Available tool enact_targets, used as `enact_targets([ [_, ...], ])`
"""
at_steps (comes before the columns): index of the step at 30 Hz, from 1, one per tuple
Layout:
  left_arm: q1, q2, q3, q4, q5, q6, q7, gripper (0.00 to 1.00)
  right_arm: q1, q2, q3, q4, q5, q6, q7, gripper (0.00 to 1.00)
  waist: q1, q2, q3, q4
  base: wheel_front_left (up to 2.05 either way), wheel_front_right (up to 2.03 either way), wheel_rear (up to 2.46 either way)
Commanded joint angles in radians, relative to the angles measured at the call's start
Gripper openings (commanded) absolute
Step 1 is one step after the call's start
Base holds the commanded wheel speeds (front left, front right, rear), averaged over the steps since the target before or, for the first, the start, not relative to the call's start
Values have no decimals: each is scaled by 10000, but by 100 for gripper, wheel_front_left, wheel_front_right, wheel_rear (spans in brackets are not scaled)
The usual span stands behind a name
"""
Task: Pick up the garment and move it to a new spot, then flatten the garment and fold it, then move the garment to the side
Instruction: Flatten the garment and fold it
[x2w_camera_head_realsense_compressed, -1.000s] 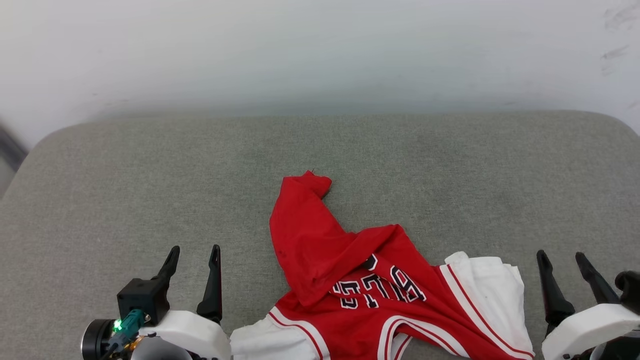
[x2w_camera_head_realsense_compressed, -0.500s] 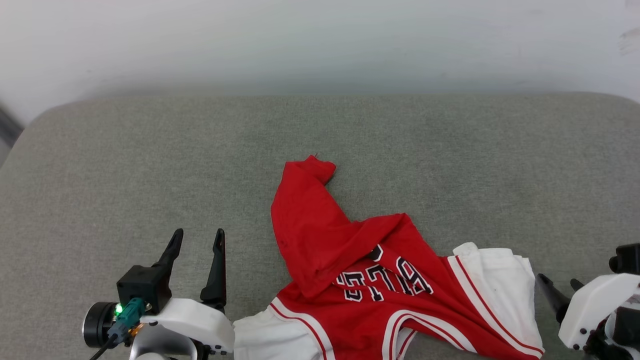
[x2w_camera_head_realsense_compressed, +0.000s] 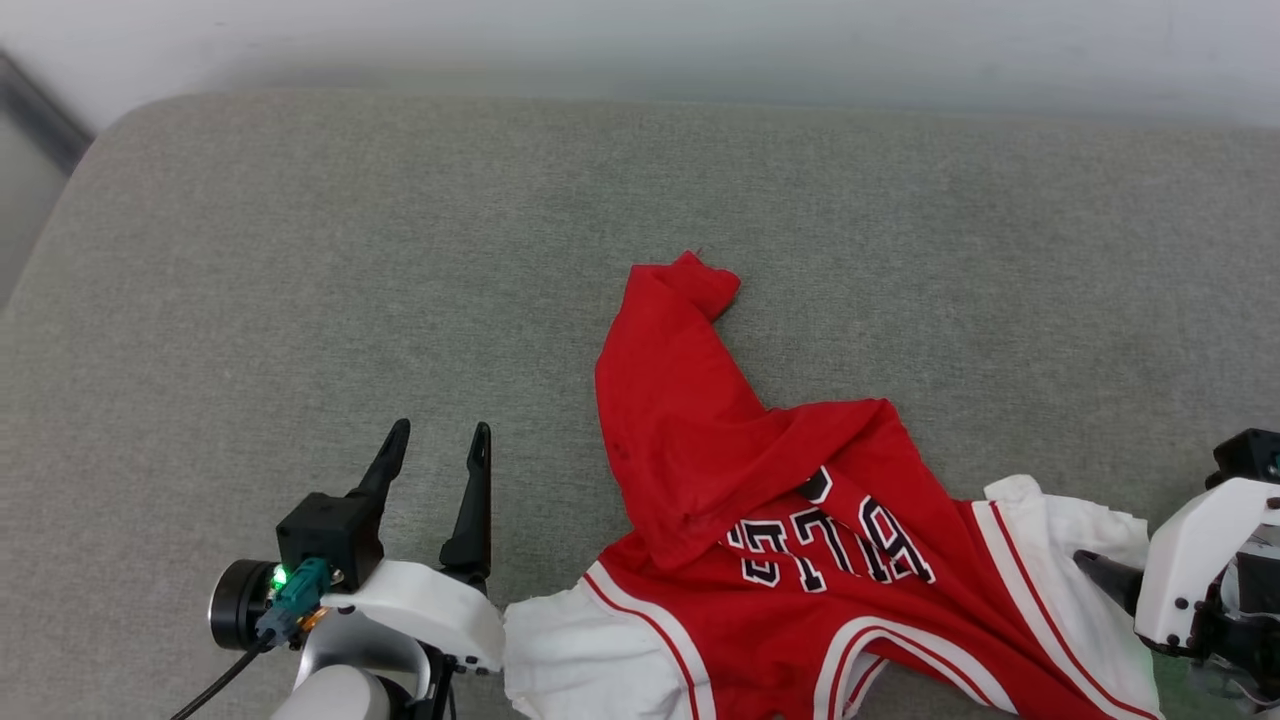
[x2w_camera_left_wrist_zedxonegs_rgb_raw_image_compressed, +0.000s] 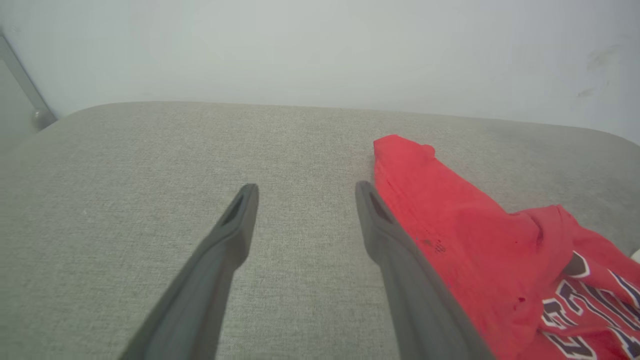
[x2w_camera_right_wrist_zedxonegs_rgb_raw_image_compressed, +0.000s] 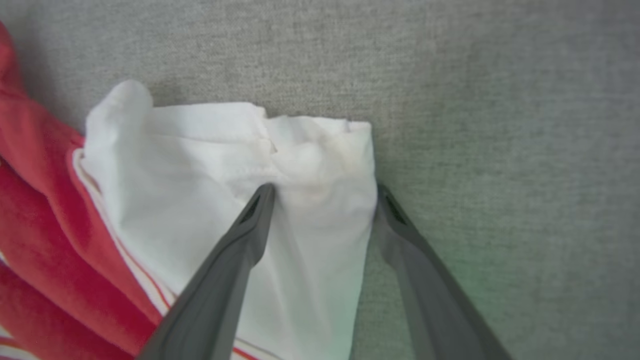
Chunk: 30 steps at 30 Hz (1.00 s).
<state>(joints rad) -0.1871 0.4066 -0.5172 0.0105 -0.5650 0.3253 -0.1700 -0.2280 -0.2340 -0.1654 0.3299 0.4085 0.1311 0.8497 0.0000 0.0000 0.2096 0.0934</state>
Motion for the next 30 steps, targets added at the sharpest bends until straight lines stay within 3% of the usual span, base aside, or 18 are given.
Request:
enact_targets([
  [1, -94, -23, -27, 23, 16, -28, 21, 100, 390, 352, 253, 600, 76, -7, 179, 41, 0, 0, -32, 100, 0, 0, 0],
  [2, -62, -29, -69, 97, -27, -59, 70, 100, 445, 357, 238, 638, 89, -7, 78, 28, 0, 0, -104, 138, 0, 0, 0],
  [3, -6, -12, -103, 136, -72, -95, 146, 100, 501, 351, 231, 656, 103, -7, 75, 0, 0, 0, -171, 149, 0, 0, 0],
  [9, 321, 521, -415, 301, -422, -516, 1196, 100, 474, 124, 138, -103, -68, -6, -620, 0, 0, 0, -870, -29, 0, 0, 0],
  [17, 928, 1460, -836, -199, -2014, -1142, 4470, 100, 1032, 393, 208, -1322, -398, -6, -661, 0, 0, 0, -1801, -611, 0, 0, 0],
  [22, 1261, 1839, -1150, -581, -2810, -1364, 6012, 100, 1244, 610, 398, -1967, -463, -6, -368, 0, 0, 0, -1621, -1084, 0, 0, 0],
  [30, 882, 1700, -1489, 273, -3151, -1603, 6902, 100, 1016, 759, 536, -2438, -378, -6, -268, 0, 0, 0, -848, -1681, 0, 0, 0],
])
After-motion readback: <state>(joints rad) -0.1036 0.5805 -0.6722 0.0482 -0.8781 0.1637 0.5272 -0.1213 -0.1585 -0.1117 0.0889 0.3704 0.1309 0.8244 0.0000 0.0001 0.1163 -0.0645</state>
